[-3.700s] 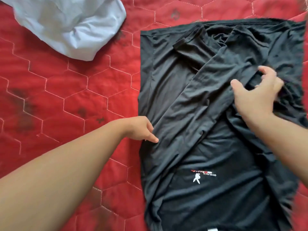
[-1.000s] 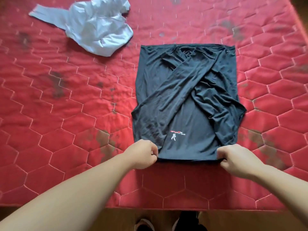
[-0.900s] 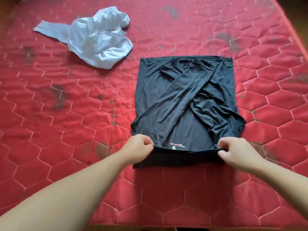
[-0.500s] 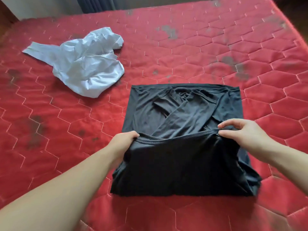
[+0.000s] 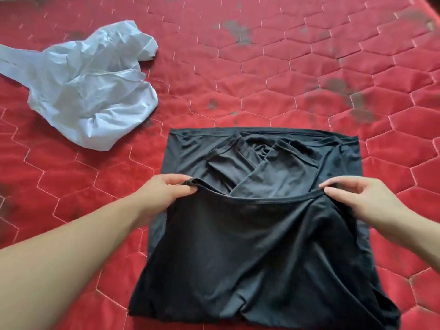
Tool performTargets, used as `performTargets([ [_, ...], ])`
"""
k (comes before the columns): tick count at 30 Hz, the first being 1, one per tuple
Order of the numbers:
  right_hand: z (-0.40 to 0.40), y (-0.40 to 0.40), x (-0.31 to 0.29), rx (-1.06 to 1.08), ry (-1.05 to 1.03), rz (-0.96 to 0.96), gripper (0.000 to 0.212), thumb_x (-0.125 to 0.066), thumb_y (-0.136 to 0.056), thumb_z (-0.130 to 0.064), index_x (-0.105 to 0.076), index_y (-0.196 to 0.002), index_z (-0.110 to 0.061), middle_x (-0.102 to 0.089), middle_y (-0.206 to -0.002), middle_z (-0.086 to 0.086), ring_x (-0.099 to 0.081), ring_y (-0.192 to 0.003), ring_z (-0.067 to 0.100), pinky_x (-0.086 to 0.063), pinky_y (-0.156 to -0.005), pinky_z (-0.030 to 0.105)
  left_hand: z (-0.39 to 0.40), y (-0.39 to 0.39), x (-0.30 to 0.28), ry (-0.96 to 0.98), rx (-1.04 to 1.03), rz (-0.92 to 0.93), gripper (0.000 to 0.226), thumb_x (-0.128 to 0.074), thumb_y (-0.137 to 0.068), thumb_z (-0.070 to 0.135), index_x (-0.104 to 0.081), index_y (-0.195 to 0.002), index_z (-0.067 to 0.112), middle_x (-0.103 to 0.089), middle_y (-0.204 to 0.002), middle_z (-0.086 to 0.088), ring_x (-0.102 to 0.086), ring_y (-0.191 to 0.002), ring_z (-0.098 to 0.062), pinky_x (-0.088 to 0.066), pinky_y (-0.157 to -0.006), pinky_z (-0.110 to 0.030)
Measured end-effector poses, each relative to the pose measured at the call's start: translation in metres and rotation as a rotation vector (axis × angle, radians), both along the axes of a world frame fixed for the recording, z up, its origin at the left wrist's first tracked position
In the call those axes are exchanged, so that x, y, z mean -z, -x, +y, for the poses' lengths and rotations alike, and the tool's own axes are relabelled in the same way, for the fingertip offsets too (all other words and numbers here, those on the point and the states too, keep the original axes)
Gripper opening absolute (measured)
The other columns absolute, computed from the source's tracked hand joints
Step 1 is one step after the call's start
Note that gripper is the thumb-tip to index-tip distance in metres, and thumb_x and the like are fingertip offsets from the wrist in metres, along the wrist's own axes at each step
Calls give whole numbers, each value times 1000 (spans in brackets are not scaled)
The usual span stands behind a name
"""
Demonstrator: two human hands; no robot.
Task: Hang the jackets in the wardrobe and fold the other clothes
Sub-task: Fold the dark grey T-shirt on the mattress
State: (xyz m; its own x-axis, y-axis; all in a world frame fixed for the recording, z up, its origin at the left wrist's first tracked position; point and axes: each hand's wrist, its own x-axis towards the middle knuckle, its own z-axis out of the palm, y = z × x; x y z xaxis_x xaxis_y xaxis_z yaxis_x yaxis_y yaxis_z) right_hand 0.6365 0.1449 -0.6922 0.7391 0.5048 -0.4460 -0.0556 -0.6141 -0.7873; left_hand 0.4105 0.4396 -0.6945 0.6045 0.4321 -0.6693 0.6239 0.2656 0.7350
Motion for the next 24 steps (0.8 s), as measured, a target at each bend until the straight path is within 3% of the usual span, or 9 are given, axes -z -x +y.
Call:
performTargets([
  [2, 26, -23, -8, 46, -75, -28, 13, -68, -88, -12, -75, -82, -21, -69, -69, -9, -50, -54, 0, -36, -45, 10, 25, -29, -6, -6, 10, -50, 19, -62, -89, 2, -72, -104, 6, -72, -102, -17, -70, -80, -19, -57, -66, -22],
  [4, 53, -49, -13, 105, -137, -8, 14, -67, -89, -14, -74, -80, -21, -69, -69, -9, -54, -62, 6, -41, -49, 15, 49, -66, -7, -178, -19, -90, 15, -64, -90, 7, -72, -101, 13, -71, -101, -12, -65, -87, -21, -55, -68, -22],
  [6, 77, -72, -10, 176, -148, -79, 12, -66, -90, -15, -73, -84, -22, -69, -81, -3, -59, -72, 13, -47, -59, 19, 68, -101, -2, -600, -43, -54, 15, -66, -90, 18, -70, -104, 23, -68, -101, -1, -60, -92, -17, -50, -77, -27],
  [7, 86, -80, -5, 195, -90, -187, 11, -64, -90, -16, -72, -95, -21, -69, -93, 0, -61, -82, 16, -49, -69, 21, 70, -112, 3, -847, -30, -6, 24, -64, -89, 25, -67, -112, 27, -66, -108, 2, -60, -98, -17, -49, -87, -29],
  [9, 97, -77, 9, 78, 176, -498, 40, -61, -89, -25, -58, -128, -18, -60, -126, 5, -57, -112, 22, -44, -94, 31, 56, -116, 19, -1107, 80, 21, 42, -58, -83, 34, -60, -125, 31, -61, -127, 4, -56, -116, -21, -42, -102, -38],
  [12, 92, -28, 43, -375, 363, -783, 63, -50, -89, -45, -38, -146, -21, -35, -153, 7, -35, -139, 28, -29, -111, 48, 1, -89, 54, -1100, 422, 77, 50, -47, -87, 53, -49, -136, 40, -43, -149, 7, -37, -139, -21, -29, -111, -45],
  [15, 84, 9, 76, -636, 504, -767, 74, -18, -84, -64, -26, -151, -34, -19, -161, 1, -17, -148, 26, -15, -116, 51, -27, -64, 81, -1068, 731, 287, 63, -24, -93, 68, -8, -150, 50, 3, -164, 11, 9, -150, -20, 2, -120, -51],
  [18, 86, -7, 93, -597, 540, -779, 76, -7, -83, -69, -14, -152, -39, -7, -163, -1, -7, -150, 23, -7, -118, 48, -8, -64, 94, -1110, 749, 326, 67, -17, -90, 70, 7, -150, 50, 16, -162, 10, 20, -148, -19, 10, -119, -50],
  [24, 85, -47, 106, -532, 560, -836, 76, -7, -85, -64, -13, -154, -32, -7, -163, 2, -6, -150, 18, -7, -119, 43, 27, -69, 107, -1176, 724, 323, 68, -15, -91, 67, 2, -153, 44, 7, -164, 6, 13, -150, -18, 6, -121, -48],
])
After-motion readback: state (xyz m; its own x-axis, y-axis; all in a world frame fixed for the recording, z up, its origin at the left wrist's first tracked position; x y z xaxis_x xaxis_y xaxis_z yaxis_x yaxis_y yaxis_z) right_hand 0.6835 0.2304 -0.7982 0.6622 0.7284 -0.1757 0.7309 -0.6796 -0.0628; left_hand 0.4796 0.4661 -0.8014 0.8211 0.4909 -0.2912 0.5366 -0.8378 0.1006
